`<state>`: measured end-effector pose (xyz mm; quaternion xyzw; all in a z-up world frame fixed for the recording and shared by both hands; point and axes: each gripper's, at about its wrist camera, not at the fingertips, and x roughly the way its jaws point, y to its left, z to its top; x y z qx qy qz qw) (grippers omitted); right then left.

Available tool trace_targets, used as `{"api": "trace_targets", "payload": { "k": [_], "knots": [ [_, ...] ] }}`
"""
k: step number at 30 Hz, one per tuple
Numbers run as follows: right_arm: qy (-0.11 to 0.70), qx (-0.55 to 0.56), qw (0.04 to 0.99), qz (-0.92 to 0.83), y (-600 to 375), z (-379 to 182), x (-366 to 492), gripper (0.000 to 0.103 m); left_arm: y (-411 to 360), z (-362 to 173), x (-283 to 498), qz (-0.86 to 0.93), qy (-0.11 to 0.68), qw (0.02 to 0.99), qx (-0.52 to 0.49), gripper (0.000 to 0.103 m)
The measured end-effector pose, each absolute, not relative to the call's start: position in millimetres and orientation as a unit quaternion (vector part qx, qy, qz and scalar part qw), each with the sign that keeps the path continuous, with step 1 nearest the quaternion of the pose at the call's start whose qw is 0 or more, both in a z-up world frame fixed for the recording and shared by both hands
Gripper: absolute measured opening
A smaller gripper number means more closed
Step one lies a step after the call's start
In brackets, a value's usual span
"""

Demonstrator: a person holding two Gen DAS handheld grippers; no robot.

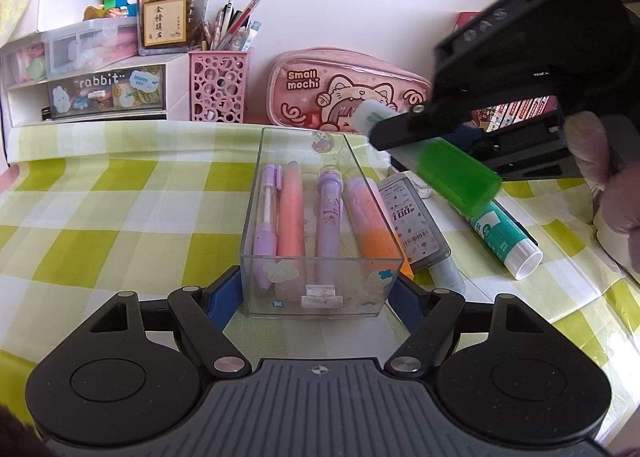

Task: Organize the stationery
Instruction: 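Carry the green-capped highlighter into the clear box and release it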

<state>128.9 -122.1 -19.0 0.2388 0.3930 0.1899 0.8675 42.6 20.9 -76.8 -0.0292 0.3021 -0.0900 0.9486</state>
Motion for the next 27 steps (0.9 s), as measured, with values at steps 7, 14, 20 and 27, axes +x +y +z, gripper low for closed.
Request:
{"api": "trace_targets", "payload": {
  "k": [7, 14, 20, 27],
  "knots": [
    [0.418, 0.242, 0.858, 0.175, -104.9, -27.2, 146.6, 0.036, 22.8, -76.6, 42.1, -0.093, 0.301, 0.948, -0.035, 0.076],
    [0.431, 0.242, 0.856, 0.15, -94.8, -33.8, 160.8, 0.036, 23.4, -76.4, 42.1, -0.097, 0.301, 0.948, -0.042, 0.076],
    [0.435, 0.243, 0.857, 0.134, -84.5, -39.1, 169.8, 0.036, 23.9, -76.3, 42.5, -0.097, 0.301, 0.948, -0.043, 0.076],
    [0.437, 0.245, 0.855, 0.132, -80.3, -39.2, 172.1, 0.036, 23.7, -76.3, 42.6, -0.097, 0.3, 0.948, -0.043, 0.076]
  ]
}}
